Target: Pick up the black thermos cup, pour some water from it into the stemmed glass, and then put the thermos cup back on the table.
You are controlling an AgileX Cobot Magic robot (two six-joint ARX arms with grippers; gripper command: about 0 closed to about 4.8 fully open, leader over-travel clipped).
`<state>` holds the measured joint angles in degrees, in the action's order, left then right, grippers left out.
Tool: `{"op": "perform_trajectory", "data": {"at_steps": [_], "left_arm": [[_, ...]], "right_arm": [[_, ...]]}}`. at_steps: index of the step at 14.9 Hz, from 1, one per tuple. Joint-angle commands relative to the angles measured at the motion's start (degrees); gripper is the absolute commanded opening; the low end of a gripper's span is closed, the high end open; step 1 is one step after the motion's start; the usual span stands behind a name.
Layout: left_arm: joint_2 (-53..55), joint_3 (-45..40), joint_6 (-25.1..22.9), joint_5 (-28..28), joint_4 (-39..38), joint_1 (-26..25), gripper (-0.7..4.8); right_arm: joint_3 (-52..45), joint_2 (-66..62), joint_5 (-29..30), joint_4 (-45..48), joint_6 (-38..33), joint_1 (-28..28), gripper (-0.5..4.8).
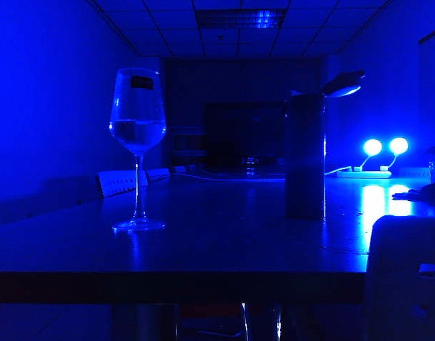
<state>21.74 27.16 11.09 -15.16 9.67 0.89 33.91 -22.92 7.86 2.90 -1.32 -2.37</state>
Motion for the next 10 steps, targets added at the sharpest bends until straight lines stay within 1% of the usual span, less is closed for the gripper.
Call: {"op": "perform_trajectory", "data": {"at_steps": [1, 3, 4, 5, 6, 7, 8, 9, 10], "left_arm": [[11.6, 5.7, 0.1, -0.7, 8.0, 1.6, 4.79], [19.7, 7.1, -0.1, -0.4, 12.2, 6.6, 4.79], [23.5, 7.1, -0.3, 0.8, 14.1, 10.1, 4.79], [26.7, 7.1, -1.4, 3.3, 14.8, 13.7, 4.79], [29.7, 7.1, -3.8, 5.6, 15.3, 17.2, 4.79], [32.7, 7.1, -6.4, 7.5, 16.0, 20.4, 4.79], [35.2, 7.3, -8.1, 9.9, 16.1, 23.7, 4.79], [37.0, 7.6, -8.3, 12.1, 16.1, 25.9, 4.79], [38.7, 8.3, -8.3, 13.2, 16.1, 28.0, 4.79]], "right_arm": [[0.0, -7.7, 0.9, 14.3, -4.2, 0.0, 4.79], [0.0, -15.5, 0.6, 15.2, -2.9, -0.1, 4.79], [0.0, -20.0, 0.6, 16.0, -2.9, -0.7, 4.79], [0.0, -24.7, 0.6, 18.5, -2.9, -2.1, 4.79], [0.0, -30.2, -0.4, 22.6, -2.5, -4.3, 4.79], [0.1, -35.5, -3.7, 27.5, -2.5, -7.1, 4.79], [0.1, -40.8, -6.5, 32.6, -1.3, -10.3, 4.79], [0.1, -46.1, -7.3, 37.7, -1.1, -12.3, 4.79], [0.1, -51.5, -7.4, 42.2, -1.2, -13.7, 4.79]]}}
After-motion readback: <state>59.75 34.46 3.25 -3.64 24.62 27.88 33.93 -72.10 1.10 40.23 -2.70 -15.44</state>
